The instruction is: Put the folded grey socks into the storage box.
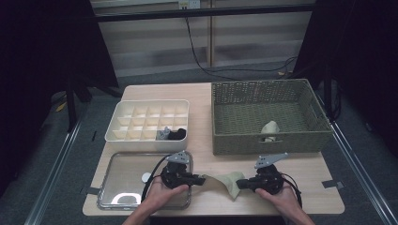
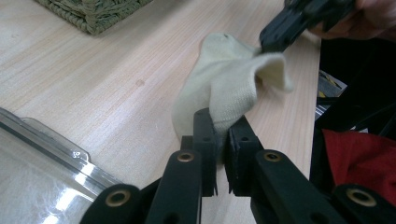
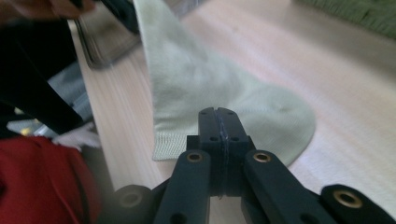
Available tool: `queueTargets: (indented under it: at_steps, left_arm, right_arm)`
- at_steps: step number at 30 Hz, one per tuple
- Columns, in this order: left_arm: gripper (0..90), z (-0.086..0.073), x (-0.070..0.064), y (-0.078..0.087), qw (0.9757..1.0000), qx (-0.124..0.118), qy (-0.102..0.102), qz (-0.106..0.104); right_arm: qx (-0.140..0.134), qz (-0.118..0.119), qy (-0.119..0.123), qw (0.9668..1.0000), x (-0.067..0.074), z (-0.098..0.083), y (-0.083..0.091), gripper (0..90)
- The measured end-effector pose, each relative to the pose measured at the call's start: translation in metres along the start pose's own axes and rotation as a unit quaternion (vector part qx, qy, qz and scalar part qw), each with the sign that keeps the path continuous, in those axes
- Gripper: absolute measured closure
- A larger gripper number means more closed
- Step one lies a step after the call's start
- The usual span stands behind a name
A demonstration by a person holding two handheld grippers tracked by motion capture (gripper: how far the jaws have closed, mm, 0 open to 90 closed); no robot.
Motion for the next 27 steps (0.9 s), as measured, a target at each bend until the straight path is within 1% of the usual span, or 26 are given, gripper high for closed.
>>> queueTargets:
  at_steps: [3,5,6,8,9,11,14,15,16,17,18,21,22,24,27]
  left_arm:
    - [84.4,0.000,-0.001,0.000,1.0000,-0.001,0.002,-0.002]
    - [84.3,0.000,-0.003,-0.001,1.0000,-0.003,0.004,-0.008]
    - [84.4,0.001,-0.004,-0.001,1.0000,0.000,0.001,-0.009]
    - [84.4,0.002,-0.007,-0.002,0.9998,-0.003,0.001,-0.021]
    - [84.4,0.002,-0.010,-0.003,0.9997,-0.003,0.000,-0.024]
    - [84.4,0.004,-0.016,-0.004,0.9992,-0.006,-0.001,-0.038]
    - [84.4,0.004,-0.025,-0.006,0.9982,-0.005,-0.005,-0.059]
    - [84.5,0.003,-0.027,-0.007,0.9978,-0.007,-0.005,-0.065]
    - [84.5,0.002,-0.031,-0.008,0.9975,0.001,-0.009,-0.070]
    - [84.5,0.001,-0.033,-0.009,0.9972,0.002,-0.009,-0.074]
    - [84.5,0.000,-0.034,-0.010,0.9967,0.001,-0.006,-0.081]
    - [84.4,-0.001,-0.036,-0.013,0.9967,0.013,-0.008,-0.080]
    - [84.3,-0.002,-0.035,-0.015,0.9964,0.010,-0.007,-0.084]
    - [84.3,-0.002,-0.035,-0.015,0.9964,0.014,-0.007,-0.083]
    - [84.1,-0.001,-0.036,-0.016,0.9963,0.015,-0.011,-0.084]
  right_arm:
    - [-0.029,0.014,-0.016,0.9994,-0.002,0.005,0.011,90.0]
    - [-0.048,0.021,-0.029,0.9982,-0.004,0.009,0.019,90.0]
    - [-0.057,0.024,-0.033,0.9975,-0.005,0.010,0.023,90.0]
    - [-0.073,0.026,-0.044,0.9960,-0.008,0.013,0.030,90.0]
    - [-0.079,0.025,-0.050,0.9954,-0.010,0.013,0.033,90.0]
    - [-0.090,0.022,-0.062,0.9938,-0.015,0.015,0.039,90.0]
    - [-0.096,0.017,-0.074,0.9924,-0.022,0.016,0.043,90.0]
    - [-0.093,0.013,-0.078,0.9925,-0.024,0.016,0.043,90.0]
    - [-0.092,0.011,-0.080,0.9925,-0.026,0.016,0.042,90.0]
    - [-0.088,0.006,-0.085,0.9925,-0.028,0.016,0.041,90.0]
    - [-0.084,0.003,-0.086,0.9928,-0.029,0.016,0.039,90.0]
    - [-0.065,-0.006,-0.087,0.9940,-0.032,0.018,0.028,90.0]
    - [-0.062,-0.007,-0.086,0.9943,-0.033,0.019,0.025,90.0]
    - [-0.051,-0.010,-0.089,0.9946,-0.036,0.021,0.017,90.0]
    - [-0.038,-0.012,-0.092,0.9950,-0.040,0.022,0.007,90.0]
Point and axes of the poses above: each handheld gripper's, and its own axes: y roughly backward along the jaws, z roughly out of its top, x roughly to its left, the point moved 3 cm from there along -y, roughly forward along the jaws, and after that the axes turned 12 degrees about -y, right-handed, at the moved point
